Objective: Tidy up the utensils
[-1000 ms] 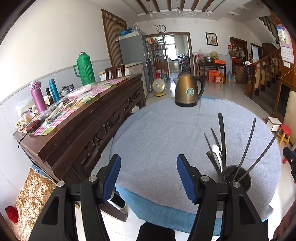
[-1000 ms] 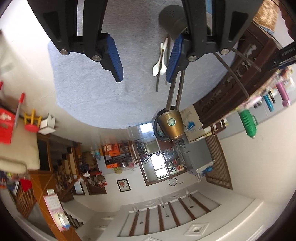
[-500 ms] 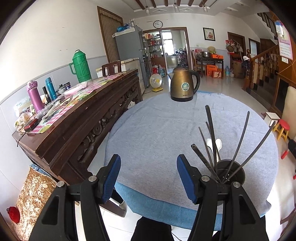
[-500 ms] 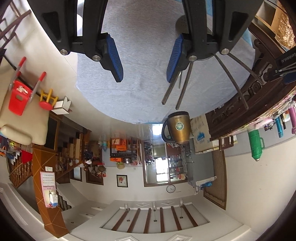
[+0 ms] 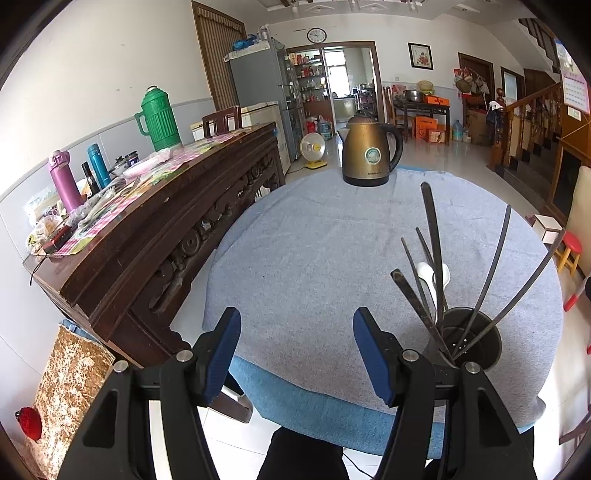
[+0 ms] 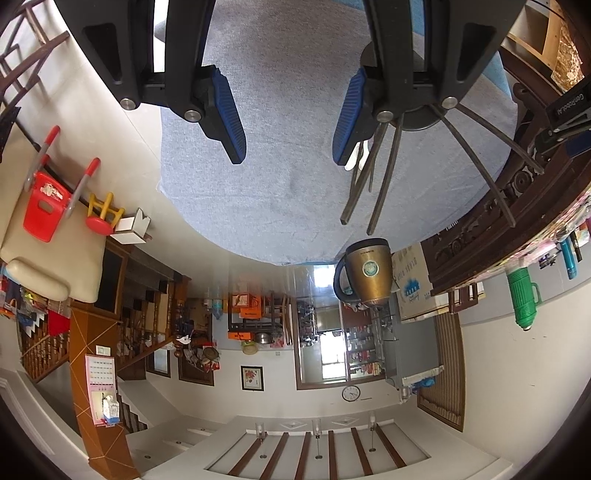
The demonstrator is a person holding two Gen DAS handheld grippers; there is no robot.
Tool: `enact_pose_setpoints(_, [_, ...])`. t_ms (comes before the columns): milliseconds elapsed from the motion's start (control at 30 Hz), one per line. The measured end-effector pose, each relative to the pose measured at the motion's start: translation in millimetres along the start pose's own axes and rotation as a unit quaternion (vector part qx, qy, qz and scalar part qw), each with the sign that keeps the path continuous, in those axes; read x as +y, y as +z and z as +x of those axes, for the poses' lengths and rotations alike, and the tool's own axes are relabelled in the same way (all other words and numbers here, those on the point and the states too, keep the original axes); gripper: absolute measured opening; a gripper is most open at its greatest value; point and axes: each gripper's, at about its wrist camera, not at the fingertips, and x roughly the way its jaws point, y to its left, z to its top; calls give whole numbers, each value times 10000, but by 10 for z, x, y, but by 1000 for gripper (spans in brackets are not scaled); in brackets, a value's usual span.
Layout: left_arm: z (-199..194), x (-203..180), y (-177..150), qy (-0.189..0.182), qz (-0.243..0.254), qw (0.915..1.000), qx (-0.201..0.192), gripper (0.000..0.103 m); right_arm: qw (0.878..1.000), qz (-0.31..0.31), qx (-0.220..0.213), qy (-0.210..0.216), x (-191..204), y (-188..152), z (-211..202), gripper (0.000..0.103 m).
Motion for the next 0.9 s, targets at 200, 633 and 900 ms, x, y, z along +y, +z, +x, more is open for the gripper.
enact_pose_setpoints(200, [95,38,-21,8,-48,9999,96,64,10000,-17,79,-45,40,11,85,53])
enact_pose_setpoints(633, [183,155,-43,61,-211,9994,253,64,9997,-143,189,-96,151,-35,163,53])
enact_pose_setpoints(900, [52,208,-5,47,-262,9996,102,64,9997,-226,-2,-112,218,-3,17,53])
